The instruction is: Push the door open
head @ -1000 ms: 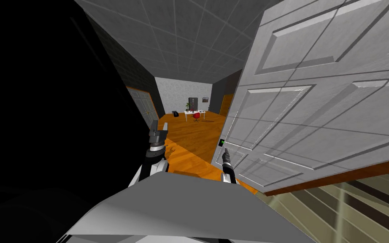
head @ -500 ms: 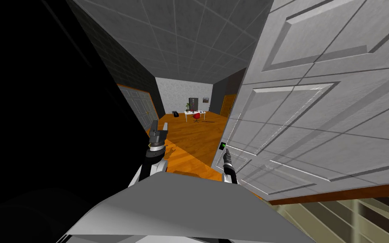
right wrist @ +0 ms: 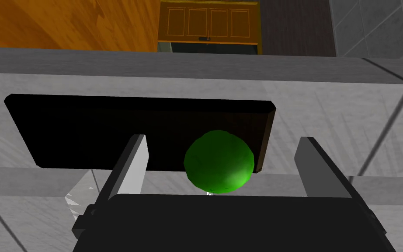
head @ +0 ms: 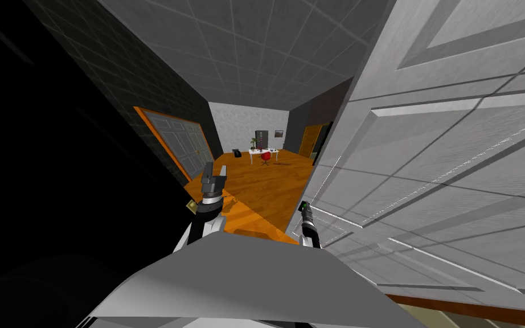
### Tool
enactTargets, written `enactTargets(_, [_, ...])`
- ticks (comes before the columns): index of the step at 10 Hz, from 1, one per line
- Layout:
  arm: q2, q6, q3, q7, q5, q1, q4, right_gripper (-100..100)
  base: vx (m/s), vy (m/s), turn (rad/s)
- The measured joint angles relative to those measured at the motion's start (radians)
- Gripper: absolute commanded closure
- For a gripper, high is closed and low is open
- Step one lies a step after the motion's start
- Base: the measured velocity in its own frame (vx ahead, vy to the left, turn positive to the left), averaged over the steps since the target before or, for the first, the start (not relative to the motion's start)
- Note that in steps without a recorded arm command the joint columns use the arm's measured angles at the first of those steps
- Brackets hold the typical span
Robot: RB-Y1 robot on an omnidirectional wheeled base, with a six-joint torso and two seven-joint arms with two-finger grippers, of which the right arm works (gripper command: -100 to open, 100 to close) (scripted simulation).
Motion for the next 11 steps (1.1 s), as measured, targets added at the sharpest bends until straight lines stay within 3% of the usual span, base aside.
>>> enactTargets(5, [0.001, 0.005, 0.001, 0.000, 0.001, 0.002, 0.003, 100, -0.019, 0.005, 0.002])
enactTargets(7, [-0.001, 0.003, -0.005, 0.002, -0.003, -0.001, 0.018, 100, 0.131, 0.027, -0.037])
enactTargets(9, [0.003, 0.028, -0.016, 0.008, -0.010, 0.022, -0.021, 100, 0.186, 0.010, -0.049])
enactTargets(11, [-0.009, 0.023, -0.035, 0.010, -0.023, 0.011, -0.003, 100, 0.233, -0.012, -0.035])
